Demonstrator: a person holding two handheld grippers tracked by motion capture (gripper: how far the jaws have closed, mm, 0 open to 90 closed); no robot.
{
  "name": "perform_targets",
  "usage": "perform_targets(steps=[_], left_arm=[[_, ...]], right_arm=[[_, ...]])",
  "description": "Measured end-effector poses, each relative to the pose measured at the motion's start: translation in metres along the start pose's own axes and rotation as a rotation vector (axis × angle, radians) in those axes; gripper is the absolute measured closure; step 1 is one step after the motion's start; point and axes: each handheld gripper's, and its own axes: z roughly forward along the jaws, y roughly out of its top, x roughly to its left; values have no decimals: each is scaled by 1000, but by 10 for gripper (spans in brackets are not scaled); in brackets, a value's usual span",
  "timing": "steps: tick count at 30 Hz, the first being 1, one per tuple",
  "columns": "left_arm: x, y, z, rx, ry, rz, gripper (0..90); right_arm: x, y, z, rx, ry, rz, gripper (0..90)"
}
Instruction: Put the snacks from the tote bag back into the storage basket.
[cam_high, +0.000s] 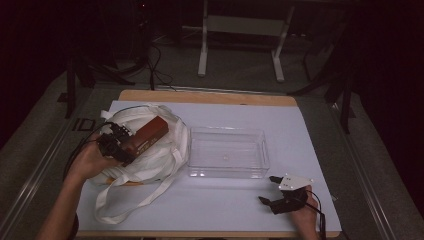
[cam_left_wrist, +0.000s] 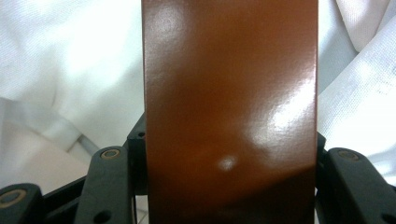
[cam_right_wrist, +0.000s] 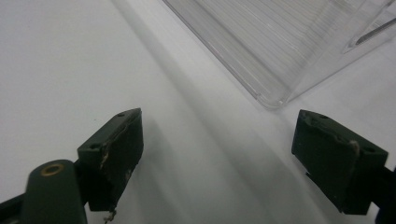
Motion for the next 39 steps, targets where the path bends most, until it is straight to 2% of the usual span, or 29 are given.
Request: perform_targets(steps=[10,23,35,39], left_arm=[[0,-6,-14,-68,19,-9,442],[-6,-3,-24,-99,37,18,442],[-11,3,-38,-142,34,35,442],[-15,7,-42,-146,54,56,442]], right_arm=[[0,0,0,0,-1,0,167],[0,0,0,0,0,0,167],[0,0,0,0,0,-1,167],[0,0,0,0,0,-1,167]])
